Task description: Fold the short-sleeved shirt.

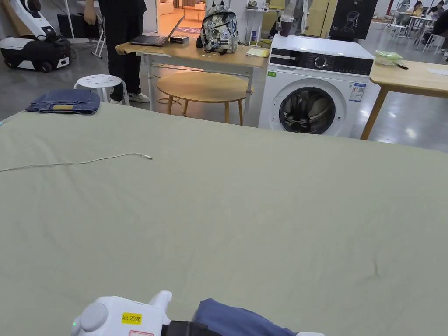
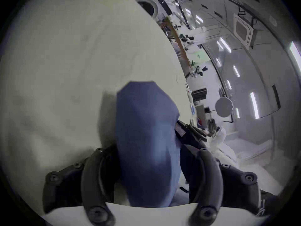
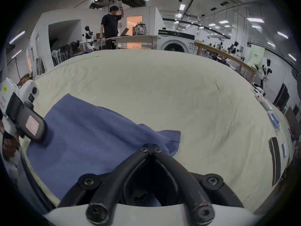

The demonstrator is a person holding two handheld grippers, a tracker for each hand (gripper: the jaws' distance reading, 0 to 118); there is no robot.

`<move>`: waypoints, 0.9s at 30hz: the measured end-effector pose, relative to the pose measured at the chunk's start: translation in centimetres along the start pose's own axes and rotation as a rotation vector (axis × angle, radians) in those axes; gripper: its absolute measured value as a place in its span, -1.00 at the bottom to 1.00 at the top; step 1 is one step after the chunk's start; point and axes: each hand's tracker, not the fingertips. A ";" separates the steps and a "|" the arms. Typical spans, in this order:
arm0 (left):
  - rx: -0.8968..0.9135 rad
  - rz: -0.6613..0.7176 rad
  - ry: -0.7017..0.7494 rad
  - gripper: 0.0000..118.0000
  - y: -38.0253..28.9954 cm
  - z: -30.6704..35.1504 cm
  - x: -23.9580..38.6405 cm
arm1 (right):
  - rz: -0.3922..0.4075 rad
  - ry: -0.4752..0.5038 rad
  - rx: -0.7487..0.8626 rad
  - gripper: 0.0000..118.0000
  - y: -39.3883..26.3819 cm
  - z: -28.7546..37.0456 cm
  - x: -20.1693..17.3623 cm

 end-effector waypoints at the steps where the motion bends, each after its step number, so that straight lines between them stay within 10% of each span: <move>1: 0.006 0.015 -0.059 0.23 0.0 -0.3 -0.4 | 0.000 0.002 0.000 -1.00 0.0 0.0 0.1; 9: 0.057 0.076 -0.095 -0.67 -1.3 -0.9 -1.7 | -0.010 0.026 0.001 -1.00 -0.2 -0.2 0.8; 27: 0.104 -0.002 -0.109 -0.75 -0.6 1.0 1.7 | 0.012 0.027 0.000 -1.00 0.7 0.5 0.7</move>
